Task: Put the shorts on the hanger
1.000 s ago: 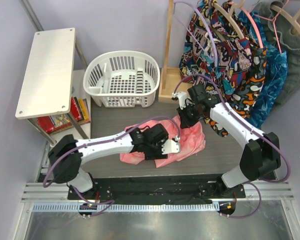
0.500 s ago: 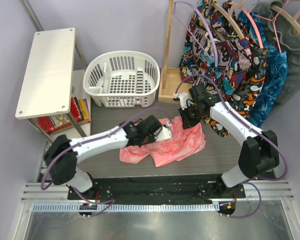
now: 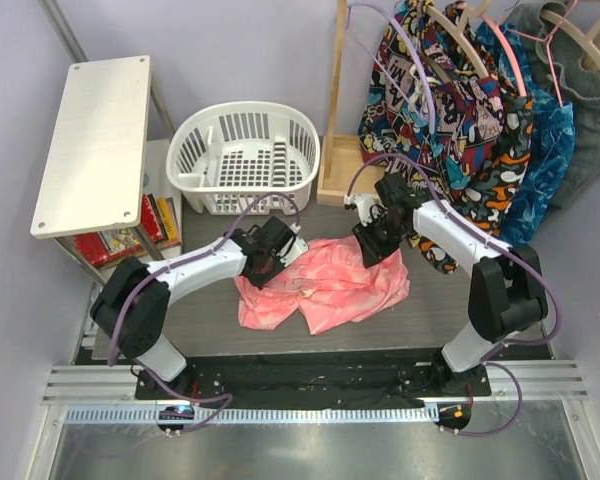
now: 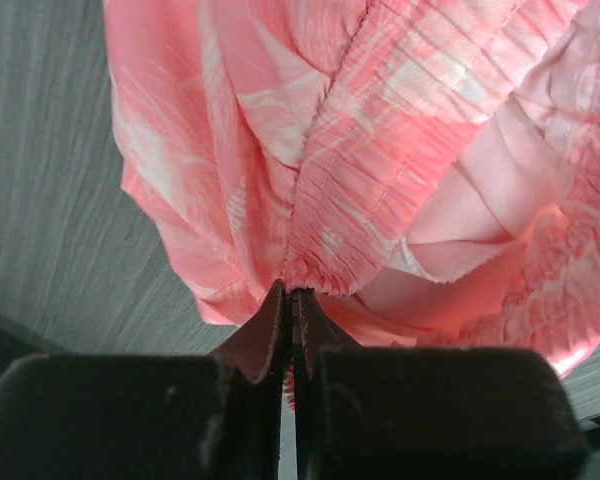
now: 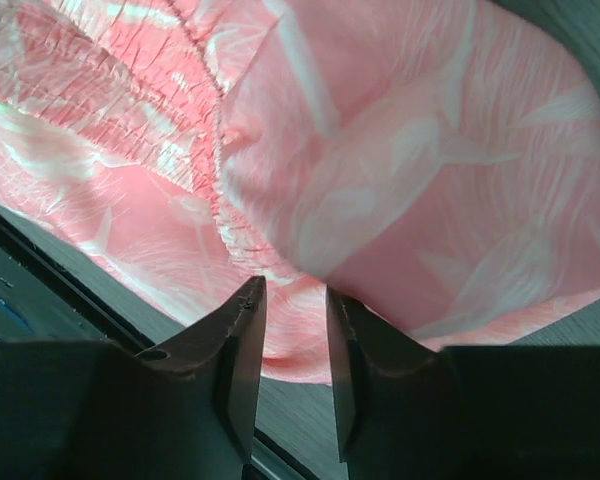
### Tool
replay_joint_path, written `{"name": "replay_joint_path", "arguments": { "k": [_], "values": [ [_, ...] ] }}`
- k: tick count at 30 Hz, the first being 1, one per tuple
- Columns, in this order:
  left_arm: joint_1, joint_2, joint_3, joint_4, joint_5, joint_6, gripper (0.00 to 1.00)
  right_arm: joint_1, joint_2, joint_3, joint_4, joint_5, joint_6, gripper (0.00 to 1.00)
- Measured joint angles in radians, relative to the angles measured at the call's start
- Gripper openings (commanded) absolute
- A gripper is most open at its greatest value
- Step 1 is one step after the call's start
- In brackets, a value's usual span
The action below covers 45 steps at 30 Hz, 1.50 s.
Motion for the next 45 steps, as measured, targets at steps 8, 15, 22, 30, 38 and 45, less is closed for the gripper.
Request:
{"name": "replay_joint_path", "arguments": {
  "k": [8,15,22,30,38,45],
  "values": [
    [0.016,-0.024,-0.001,-0.033,0.082,-0.034,0.57,0.009,-0.069,0.018,-0.092,-0.054,-0.072,0.59],
    [0.037,-0.197,0.124,-0.163,0.253,-0.011,0.78,0.008,-0.321,0.151,-0.193,-0.076,-0.167,0.61],
    [0.070,-0.243,0.384,-0.304,0.354,0.065,1.00,0.009,-0.497,0.310,-0.155,-0.044,-0.098,0.70],
    [0.100,-0.208,0.756,-0.356,0.340,0.161,1.00,-0.040,-0.363,0.481,-0.040,-0.002,0.113,0.82],
    [0.240,-0.212,0.795,-0.369,0.406,0.157,1.00,-0.237,-0.109,0.882,0.070,-0.010,0.277,0.89],
    [0.301,-0.241,0.763,-0.374,0.473,0.123,1.00,-0.285,-0.050,1.026,0.146,0.011,0.286,0.90]
  ]
}}
